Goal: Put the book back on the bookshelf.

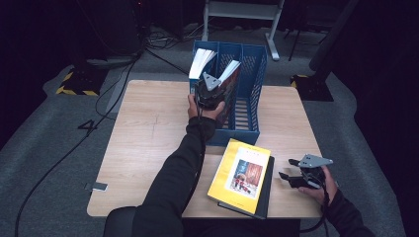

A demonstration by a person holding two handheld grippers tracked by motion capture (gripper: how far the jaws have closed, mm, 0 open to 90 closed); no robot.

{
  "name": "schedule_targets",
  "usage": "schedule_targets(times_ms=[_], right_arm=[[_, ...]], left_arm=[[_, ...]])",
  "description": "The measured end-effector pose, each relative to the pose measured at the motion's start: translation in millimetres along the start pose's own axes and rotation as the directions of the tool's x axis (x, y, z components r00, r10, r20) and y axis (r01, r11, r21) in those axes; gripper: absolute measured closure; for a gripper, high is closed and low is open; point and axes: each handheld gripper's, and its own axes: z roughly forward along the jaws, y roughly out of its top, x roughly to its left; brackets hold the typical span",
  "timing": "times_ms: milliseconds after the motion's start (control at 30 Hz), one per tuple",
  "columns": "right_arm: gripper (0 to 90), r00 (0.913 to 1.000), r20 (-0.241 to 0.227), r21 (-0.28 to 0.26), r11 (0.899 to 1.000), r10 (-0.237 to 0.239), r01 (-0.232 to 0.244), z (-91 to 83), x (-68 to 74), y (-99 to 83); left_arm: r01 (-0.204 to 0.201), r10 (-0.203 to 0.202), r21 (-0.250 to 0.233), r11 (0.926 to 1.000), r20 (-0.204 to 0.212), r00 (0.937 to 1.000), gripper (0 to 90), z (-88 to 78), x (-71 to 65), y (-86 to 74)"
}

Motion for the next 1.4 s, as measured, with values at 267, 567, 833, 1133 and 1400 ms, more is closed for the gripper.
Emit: schedule_targets(times_ms=[267,567,833,1133,1400], right_arm=[[31.4,1.0,-0.003,0.0,1.0,-0.001,0.001,-0.1,-0.4,-0.6],[31.4,1.0,-0.007,0.001,1.0,-0.002,0.002,-0.5,-0.9,-1.0],[31.3,0.9999,-0.013,0.002,1.0,-0.003,0.003,-0.8,-1.0,-1.0],[31.1,0.9998,-0.017,0.008,1.0,-0.004,0.004,-0.2,-0.1,-0.7],[31.0,0.9998,-0.019,0.006,1.0,-0.003,0.003,-0.4,1.0,0.1]], left_arm=[[-0.011,0.009,-0.027,0.9996,-0.076,0.997,73.6,14.0,2.7,1.3],[-0.019,0.012,-0.042,0.999,-0.158,0.9873,73.0,26.2,3.4,5.4],[0.033,-0.042,-0.052,0.9981,-0.18,0.9829,71.5,21.4,10.4,1.1],[0.013,-0.02,-0.046,0.9989,-0.146,0.9891,62.0,7.8,9.5,-0.7],[0.025,-0.029,-0.059,0.998,-0.074,0.9968,48.5,-11.3,15.7,-11.1]])
